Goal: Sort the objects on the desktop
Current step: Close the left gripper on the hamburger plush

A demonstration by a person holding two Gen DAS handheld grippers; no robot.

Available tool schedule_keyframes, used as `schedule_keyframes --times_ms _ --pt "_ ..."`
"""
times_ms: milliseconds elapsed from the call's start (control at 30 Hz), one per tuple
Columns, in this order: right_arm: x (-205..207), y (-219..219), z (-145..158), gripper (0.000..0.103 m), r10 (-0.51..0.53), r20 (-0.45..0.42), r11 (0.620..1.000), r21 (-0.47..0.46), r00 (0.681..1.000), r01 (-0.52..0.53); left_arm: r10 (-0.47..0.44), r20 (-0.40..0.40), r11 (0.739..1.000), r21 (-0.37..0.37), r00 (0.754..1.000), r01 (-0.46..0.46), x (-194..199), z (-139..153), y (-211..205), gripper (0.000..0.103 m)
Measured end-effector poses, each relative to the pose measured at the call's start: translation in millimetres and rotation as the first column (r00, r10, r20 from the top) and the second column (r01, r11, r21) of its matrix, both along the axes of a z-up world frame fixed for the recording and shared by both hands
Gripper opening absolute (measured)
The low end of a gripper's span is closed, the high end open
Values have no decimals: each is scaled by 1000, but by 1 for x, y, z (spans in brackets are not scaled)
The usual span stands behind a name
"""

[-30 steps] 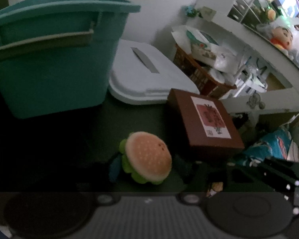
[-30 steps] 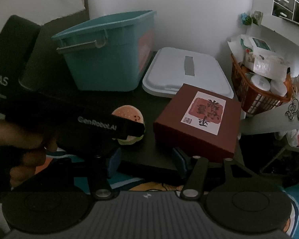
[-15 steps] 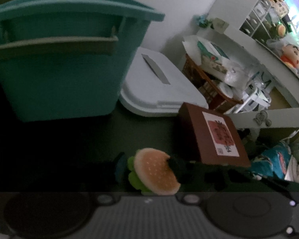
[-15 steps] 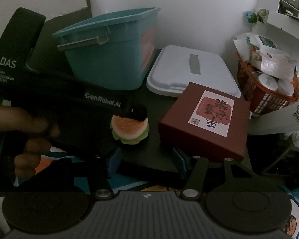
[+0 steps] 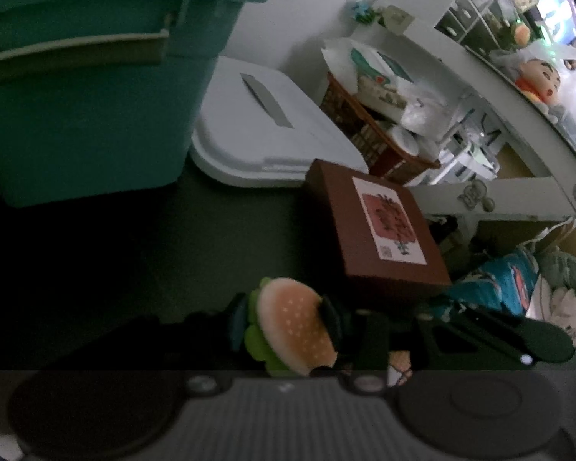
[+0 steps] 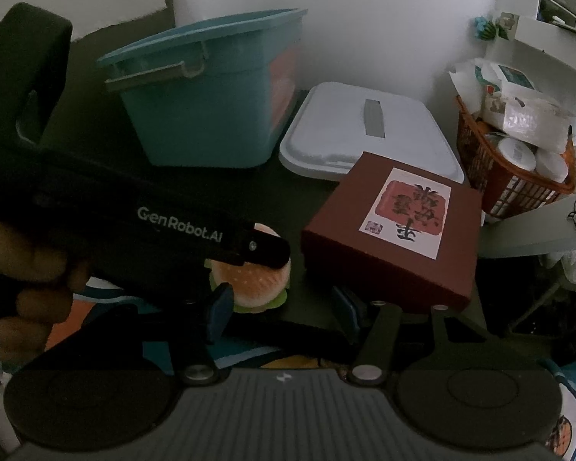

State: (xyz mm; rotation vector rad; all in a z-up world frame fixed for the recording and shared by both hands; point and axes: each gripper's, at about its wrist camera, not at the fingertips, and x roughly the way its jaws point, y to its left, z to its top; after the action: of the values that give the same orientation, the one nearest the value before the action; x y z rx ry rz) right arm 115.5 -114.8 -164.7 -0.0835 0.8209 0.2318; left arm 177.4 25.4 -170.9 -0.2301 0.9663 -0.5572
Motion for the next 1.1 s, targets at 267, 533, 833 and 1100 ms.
schedule_keyframes --times_ms 267,533,833,1100 --pt "1 -1 -3 61 -9 0 1000 -5 1000 9 0 -1 1000 -8 1000 0 -2 2 2 44" --pt "3 1 -2 61 0 8 1000 -8 1000 0 -5 -8 1000 -27 1000 4 1 1 3 44" --pt "4 9 -4 61 33 17 999 -14 999 -33 -14 -24 999 -51 1000 12 2 -2 1 43" --pt "2 18 -8 61 65 21 997 -41 998 -64 -31 -38 998 -61 999 29 -1 -2 -4 42"
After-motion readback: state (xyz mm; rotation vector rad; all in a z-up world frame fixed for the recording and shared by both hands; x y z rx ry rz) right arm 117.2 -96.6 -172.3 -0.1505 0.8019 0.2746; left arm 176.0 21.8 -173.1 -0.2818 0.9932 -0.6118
